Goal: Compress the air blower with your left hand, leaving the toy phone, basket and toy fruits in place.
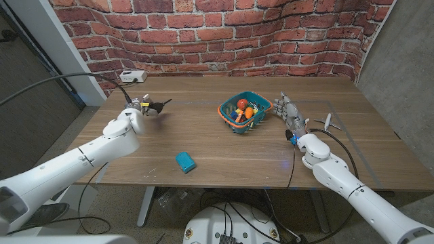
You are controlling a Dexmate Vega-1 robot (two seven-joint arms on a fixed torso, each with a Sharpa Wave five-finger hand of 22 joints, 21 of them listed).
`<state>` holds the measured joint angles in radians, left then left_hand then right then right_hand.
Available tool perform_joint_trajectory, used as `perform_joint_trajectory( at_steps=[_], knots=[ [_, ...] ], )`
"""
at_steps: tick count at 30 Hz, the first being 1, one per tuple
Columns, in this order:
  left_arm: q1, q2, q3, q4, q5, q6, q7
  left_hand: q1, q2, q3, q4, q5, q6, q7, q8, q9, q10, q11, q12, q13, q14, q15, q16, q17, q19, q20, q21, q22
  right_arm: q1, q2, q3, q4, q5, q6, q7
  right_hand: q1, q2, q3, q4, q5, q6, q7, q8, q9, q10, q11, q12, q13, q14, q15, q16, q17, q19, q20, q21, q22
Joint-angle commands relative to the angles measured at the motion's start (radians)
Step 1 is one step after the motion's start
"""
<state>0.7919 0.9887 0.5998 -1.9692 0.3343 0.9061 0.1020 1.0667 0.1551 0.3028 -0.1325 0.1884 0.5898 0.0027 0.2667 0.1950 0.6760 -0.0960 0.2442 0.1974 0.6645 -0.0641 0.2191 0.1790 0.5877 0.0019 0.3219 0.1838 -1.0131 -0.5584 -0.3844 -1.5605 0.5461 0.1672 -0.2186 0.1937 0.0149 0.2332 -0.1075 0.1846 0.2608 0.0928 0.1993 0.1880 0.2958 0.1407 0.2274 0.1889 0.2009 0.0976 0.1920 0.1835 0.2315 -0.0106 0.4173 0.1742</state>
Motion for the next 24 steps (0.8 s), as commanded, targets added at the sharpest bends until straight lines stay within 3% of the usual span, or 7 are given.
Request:
perform_joint_trajectory(
  at_steps=[1,10,18,24],
  knots=[
    [0.095,0.024,-0.102,-0.026,-0.08,-0.182,0.157,-0.018,-0.003,-0.004,0.014,-0.006,0.023,0.005,0.007,0.003,0.018,-0.005,0.002,0.004,0.017,-0.053,0.003,0.004,0.008,-0.001,0.004,0.005,-0.014,-0.001,0.004,-0.014,-0.004,0.009,-0.011,0.001,0.007,0.004,-0.004,-0.002,0.003,0.001,-0.001,0.004,0.012,0.001,0.001,0.001,0.011,-0.001,-0.002,0.003,0.012,-0.002,-0.005,0.005],
    [0.113,0.034,-0.123,0.007,-0.08,-0.358,0.201,-0.034,-0.01,-0.01,0.024,-0.009,0.035,0.003,0.005,0.003,0.03,-0.003,0.0,0.003,0.027,-0.054,0.0,0.004,0.009,-0.003,0.004,0.005,-0.027,-0.002,0.01,-0.029,-0.007,0.012,-0.024,0.001,0.007,0.004,-0.005,-0.002,0.003,0.002,-0.001,0.004,0.013,0.001,0.001,0.001,0.011,-0.002,-0.002,0.003,0.013,-0.002,-0.007,0.005],
    [0.094,0.034,-0.101,0.022,-0.039,-0.437,0.168,-0.048,-0.019,-0.016,0.031,-0.01,0.043,-0.002,0.002,0.002,0.036,-0.007,-0.004,0.003,0.031,-0.057,-0.004,0.003,0.008,-0.005,0.002,0.005,-0.033,0.0,0.01,-0.033,-0.009,0.015,-0.03,0.001,0.008,0.004,-0.005,-0.002,0.003,0.003,-0.001,0.004,0.012,0.0,0.0,0.001,0.012,-0.001,-0.002,0.002,0.014,-0.002,-0.008,0.005],
    [0.113,0.023,-0.11,0.032,-0.029,-0.504,0.186,-0.052,-0.02,-0.016,0.033,-0.009,0.045,-0.002,0.0,0.002,0.036,-0.007,-0.007,0.003,0.031,-0.058,-0.006,0.003,0.007,-0.005,0.001,0.005,-0.036,0.005,0.01,-0.031,-0.012,0.021,-0.035,0.001,0.008,0.004,-0.005,-0.002,0.003,0.003,-0.001,0.004,0.013,0.001,0.0,0.001,0.012,-0.001,-0.002,0.002,0.014,-0.002,-0.01,0.005]
  ],
)
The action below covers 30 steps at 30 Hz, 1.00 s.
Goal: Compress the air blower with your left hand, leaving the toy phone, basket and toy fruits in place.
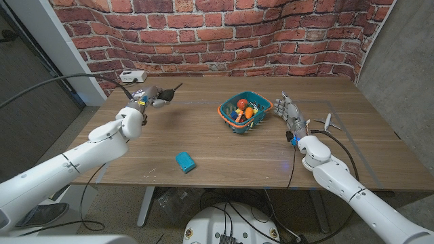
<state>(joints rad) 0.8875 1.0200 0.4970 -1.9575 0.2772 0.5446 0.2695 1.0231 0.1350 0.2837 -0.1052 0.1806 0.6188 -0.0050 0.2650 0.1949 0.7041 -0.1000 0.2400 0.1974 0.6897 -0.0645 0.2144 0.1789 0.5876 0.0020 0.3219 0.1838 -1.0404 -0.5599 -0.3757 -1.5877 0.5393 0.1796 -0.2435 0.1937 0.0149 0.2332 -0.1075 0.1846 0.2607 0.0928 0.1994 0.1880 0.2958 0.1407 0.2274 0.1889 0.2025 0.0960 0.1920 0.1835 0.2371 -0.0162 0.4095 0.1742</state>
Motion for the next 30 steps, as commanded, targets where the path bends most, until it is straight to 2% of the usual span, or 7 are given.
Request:
perform_joint_trajectory(
  at_steps=[1,8,16,20,22,27,30],
  knots=[
    [0.022,-0.01,-0.01,0.021,0.03,-0.153,0.025,-0.008,0.0,0.003,0.006,-0.001,0.016,0.004,0.001,0.002,0.009,-0.003,-0.003,0.003,0.006,-0.058,-0.002,0.003,0.007,-0.005,0.001,0.005,-0.008,0.007,0.001,-0.003,-0.006,0.009,-0.01,0.001,0.008,0.004,-0.005,-0.002,0.003,0.003,-0.001,0.004,0.012,0.001,0.0,0.001,0.01,0.0,-0.002,0.002,0.009,0.003,-0.002,0.005],
    [0.056,-0.023,-0.032,0.021,0.047,-0.221,0.069,-0.008,-0.001,0.004,0.005,0.0,0.021,0.002,-0.001,0.001,0.012,-0.007,-0.005,0.003,0.009,-0.06,-0.004,0.003,0.004,-0.006,-0.001,0.005,-0.002,0.012,-0.001,0.004,-0.01,0.017,-0.006,0.002,0.009,0.004,-0.006,-0.002,0.003,0.002,-0.001,0.004,0.013,0.001,0.0,0.001,0.011,-0.001,-0.002,0.002,0.011,0.003,-0.003,0.005],
    [0.078,-0.045,-0.048,0.023,0.064,-0.243,0.088,-0.008,-0.004,0.005,0.004,0.0,0.024,0.001,-0.003,0.001,0.016,-0.01,-0.008,0.003,0.013,-0.06,-0.006,0.002,0.0,-0.007,-0.004,0.004,0.002,0.011,-0.004,0.006,-0.009,0.013,0.001,0.001,0.009,0.004,-0.006,-0.002,0.003,0.003,-0.001,0.004,0.014,0.002,0.0,0.001,0.01,-0.001,-0.003,0.002,0.012,0.003,-0.005,0.005],
    [0.085,-0.055,-0.055,0.037,0.066,-0.266,0.1,-0.006,-0.003,0.009,0.002,0.002,0.059,0.003,0.004,0.001,0.045,-0.001,-0.003,0.003,0.041,-0.064,-0.001,0.002,0.004,-0.01,-0.003,0.004,0.001,0.008,-0.003,0.005,-0.005,0.008,0.004,0.001,0.009,0.003,-0.006,-0.002,0.003,0.003,-0.001,0.004,0.014,0.001,0.0,0.001,0.011,0.0,-0.003,0.002,0.012,0.003,-0.006,0.005],
    [0.088,-0.058,-0.059,0.039,0.068,-0.267,0.1,-0.006,-0.003,0.011,0.001,0.002,0.073,0.005,0.005,0.0,0.058,-0.009,-0.002,0.003,0.055,-0.063,0.002,0.001,0.014,-0.01,0.0,0.005,0.001,0.006,-0.003,0.005,-0.003,0.006,0.007,0.001,0.008,0.003,-0.006,-0.002,0.003,0.003,-0.001,0.004,0.014,0.001,0.0,0.001,0.01,0.0,-0.003,0.002,0.013,0.002,-0.007,0.005],
    [0.093,-0.068,-0.065,0.048,0.074,-0.277,0.107,-0.004,-0.005,0.015,-0.001,0.003,0.116,0.008,0.012,-0.001,0.086,-0.002,-0.001,0.002,0.085,-0.068,0.003,0.001,0.033,-0.017,0.006,0.005,0.0,0.005,-0.003,0.007,0.0,0.006,0.011,0.001,0.008,0.003,-0.007,-0.002,0.003,0.002,-0.001,0.004,0.014,0.0,-0.001,0.001,0.012,0.0,-0.002,0.002,0.014,0.002,-0.008,0.005],
    [0.091,-0.074,-0.063,0.054,0.079,-0.28,0.106,0.002,-0.005,0.02,-0.005,0.004,0.137,0.002,0.014,-0.002,0.107,-0.012,0.001,0.002,0.104,-0.077,0.005,0.0,0.043,-0.021,0.01,0.006,-0.001,0.003,-0.003,0.005,0.001,0.003,0.012,0.001,0.009,0.003,-0.007,-0.002,0.003,0.003,-0.001,0.004,0.014,0.001,-0.001,0.001,0.013,0.0,-0.002,0.002,0.014,0.003,-0.009,0.005]
  ],
)
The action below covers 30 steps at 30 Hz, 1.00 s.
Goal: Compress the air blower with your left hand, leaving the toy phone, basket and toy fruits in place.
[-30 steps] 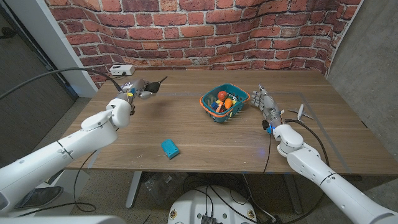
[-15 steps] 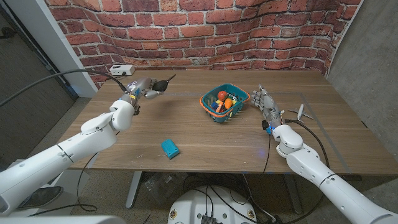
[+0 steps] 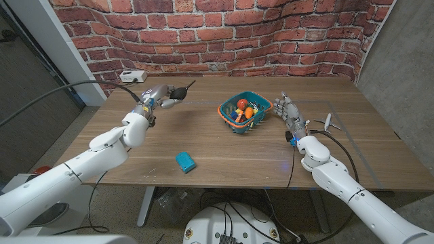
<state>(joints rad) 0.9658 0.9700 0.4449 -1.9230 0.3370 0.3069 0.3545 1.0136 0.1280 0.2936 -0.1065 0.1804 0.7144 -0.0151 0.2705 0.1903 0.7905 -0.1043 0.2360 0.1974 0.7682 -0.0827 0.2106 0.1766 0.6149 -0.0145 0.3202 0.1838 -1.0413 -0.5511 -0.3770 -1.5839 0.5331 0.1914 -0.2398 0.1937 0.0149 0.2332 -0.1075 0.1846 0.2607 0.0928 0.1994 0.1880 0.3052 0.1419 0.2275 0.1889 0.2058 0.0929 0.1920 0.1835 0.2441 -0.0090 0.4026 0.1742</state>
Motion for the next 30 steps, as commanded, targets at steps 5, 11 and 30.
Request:
perform_joint_trajectory(
  at_steps=[5,11,30],
  knots=[
    [0.013,-0.038,-0.009,0.023,0.032,-0.042,0.031,0.018,0.007,0.02,-0.007,0.005,0.081,-0.003,0.013,0.001,0.053,-0.021,0.006,0.001,0.058,-0.073,0.01,0.001,0.025,-0.015,0.014,0.006,-0.006,-0.011,0.0,-0.004,0.011,-0.015,0.008,0.001,0.009,0.003,-0.007,-0.002,0.003,0.003,-0.001,0.004,0.005,-0.001,-0.001,0.001,0.01,0.003,-0.002,0.002,0.008,-0.004,-0.003,0.005],
    [0.022,-0.058,-0.016,0.037,0.032,-0.074,0.068,0.028,0.013,0.035,-0.011,0.005,0.12,0.0,0.013,-0.001,0.103,-0.02,0.01,0.0,0.107,-0.085,0.013,0.0,0.052,-0.033,0.026,0.007,-0.015,-0.016,0.004,-0.009,0.014,-0.013,0.008,0.002,0.009,0.003,-0.008,-0.002,0.002,0.002,-0.001,0.004,0.005,-0.001,-0.001,0.001,0.01,0.004,-0.002,0.002,0.01,-0.005,-0.004,0.005],
    [0.033,-0.099,-0.028,0.077,0.027,-0.133,0.119,0.087,0.029,0.094,-0.033,0.006,0.229,0.03,0.016,0.0,0.206,-0.016,0.006,0.001,0.226,-0.091,0.012,0.0,0.102,-0.061,0.056,0.012,-0.022,-0.033,0.011,-0.024,0.021,-0.022,0.017,0.003,0.011,0.004,-0.008,-0.002,0.002,0.003,-0.002,0.004,0.005,-0.001,-0.002,0.001,0.012,0.002,-0.003,0.002,0.013,-0.006,-0.008,0.005]
  ],
)
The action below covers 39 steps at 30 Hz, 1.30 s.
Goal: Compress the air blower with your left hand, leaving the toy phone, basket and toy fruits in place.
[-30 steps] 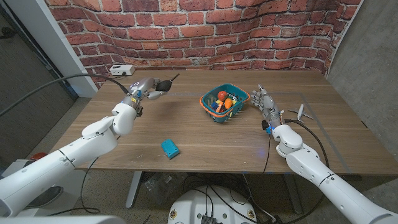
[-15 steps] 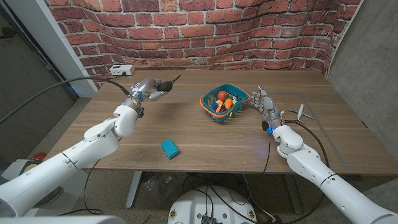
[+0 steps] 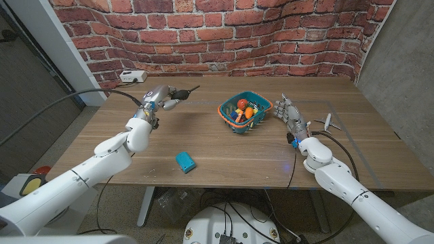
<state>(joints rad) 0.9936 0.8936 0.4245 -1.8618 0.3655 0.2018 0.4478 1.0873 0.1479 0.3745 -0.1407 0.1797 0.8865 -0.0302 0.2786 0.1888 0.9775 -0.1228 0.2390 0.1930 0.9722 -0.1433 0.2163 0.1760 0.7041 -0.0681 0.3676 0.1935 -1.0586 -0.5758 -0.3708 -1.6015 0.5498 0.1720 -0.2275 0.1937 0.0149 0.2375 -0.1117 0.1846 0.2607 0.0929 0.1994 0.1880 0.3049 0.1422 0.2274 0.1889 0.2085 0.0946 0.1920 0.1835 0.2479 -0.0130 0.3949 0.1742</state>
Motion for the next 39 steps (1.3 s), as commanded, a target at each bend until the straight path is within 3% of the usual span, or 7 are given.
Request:
perform_joint_trajectory(
  at_steps=[1,8,18,20,27,39],
  knots=[
    [0.005,-0.024,-0.008,0.016,-0.002,-0.027,0.026,0.018,0.01,0.018,0.001,0.007,0.062,0.05,0.008,0.001,0.026,-0.003,0.003,0.006,0.035,-0.033,0.008,0.001,0.014,-0.009,0.01,0.002,-0.004,-0.009,0.005,-0.005,0.006,-0.002,0.007,0.003,0.011,-0.001,-0.004,-0.002,0.002,0.003,-0.002,0.004,0.005,-0.001,-0.002,0.002,0.009,0.0,-0.003,0.002,0.009,-0.003,0.0,0.005],
    [0.004,-0.03,-0.009,0.011,-0.004,-0.007,0.016,0.038,0.005,0.031,-0.008,0.008,0.067,0.062,0.002,0.003,0.041,0.001,-0.001,0.008,0.054,-0.028,0.004,0.0,0.022,-0.028,0.016,0.001,0.0,-0.008,0.005,0.0,0.009,-0.004,0.01,0.003,0.011,-0.001,-0.004,-0.002,0.003,0.004,-0.001,0.004,0.006,-0.002,-0.002,0.002,0.009,0.0,-0.003,0.002,0.009,-0.003,-0.002,0.005],
    [-0.003,-0.024,-0.009,-0.002,-0.015,0.025,-0.021,0.055,-0.012,0.045,-0.013,0.001,0.039,0.056,-0.022,0.004,0.011,0.005,-0.027,0.009,0.016,-0.019,-0.024,-0.001,0.006,-0.027,0.013,-0.001,0.006,0.0,0.003,0.015,0.008,0.007,0.013,0.003,0.011,-0.001,-0.005,-0.002,0.002,0.005,-0.002,0.004,0.006,-0.002,-0.002,0.002,0.009,0.0,-0.003,0.002,0.011,-0.003,-0.004,0.005],
    [-0.005,-0.021,-0.008,-0.003,-0.021,0.029,-0.033,0.015,-0.042,0.022,0.008,-0.007,0.042,0.052,-0.028,0.004,0.01,0.015,-0.031,0.009,0.014,-0.02,-0.025,0.0,0.008,-0.03,0.015,-0.002,0.007,0.001,0.002,0.018,0.008,0.009,0.014,0.003,0.011,-0.001,-0.005,-0.002,0.002,0.004,-0.002,0.004,0.006,-0.001,-0.002,0.002,0.009,0.0,-0.003,0.002,0.011,-0.003,-0.004,0.005],
    [-0.012,-0.016,-0.005,-0.01,-0.022,0.047,-0.047,-0.047,-0.091,-0.012,0.031,-0.009,0.028,0.055,-0.049,0.002,-0.013,0.011,-0.045,0.008,-0.008,-0.016,-0.029,0.0,0.001,-0.028,0.011,-0.003,0.007,0.004,0.005,0.027,0.01,0.018,0.015,0.003,0.012,-0.001,-0.005,-0.002,0.002,0.004,-0.002,0.004,0.006,-0.001,-0.003,0.002,0.009,-0.001,-0.004,0.002,0.012,-0.003,-0.006,0.005],
    [-0.033,-0.008,0.01,-0.021,-0.017,0.082,-0.083,-0.095,-0.109,-0.031,0.052,-0.007,0.0,0.048,-0.069,0.002,-0.04,0.021,-0.052,0.008,-0.049,-0.003,-0.035,0.002,-0.025,-0.019,-0.003,-0.004,0.002,0.004,0.01,0.032,0.016,0.026,0.017,0.003,0.012,-0.001,-0.006,-0.003,0.002,0.003,-0.002,0.004,0.007,-0.001,-0.003,0.002,0.009,0.0,-0.004,0.002,0.014,-0.002,-0.009,0.006]
  ],
)
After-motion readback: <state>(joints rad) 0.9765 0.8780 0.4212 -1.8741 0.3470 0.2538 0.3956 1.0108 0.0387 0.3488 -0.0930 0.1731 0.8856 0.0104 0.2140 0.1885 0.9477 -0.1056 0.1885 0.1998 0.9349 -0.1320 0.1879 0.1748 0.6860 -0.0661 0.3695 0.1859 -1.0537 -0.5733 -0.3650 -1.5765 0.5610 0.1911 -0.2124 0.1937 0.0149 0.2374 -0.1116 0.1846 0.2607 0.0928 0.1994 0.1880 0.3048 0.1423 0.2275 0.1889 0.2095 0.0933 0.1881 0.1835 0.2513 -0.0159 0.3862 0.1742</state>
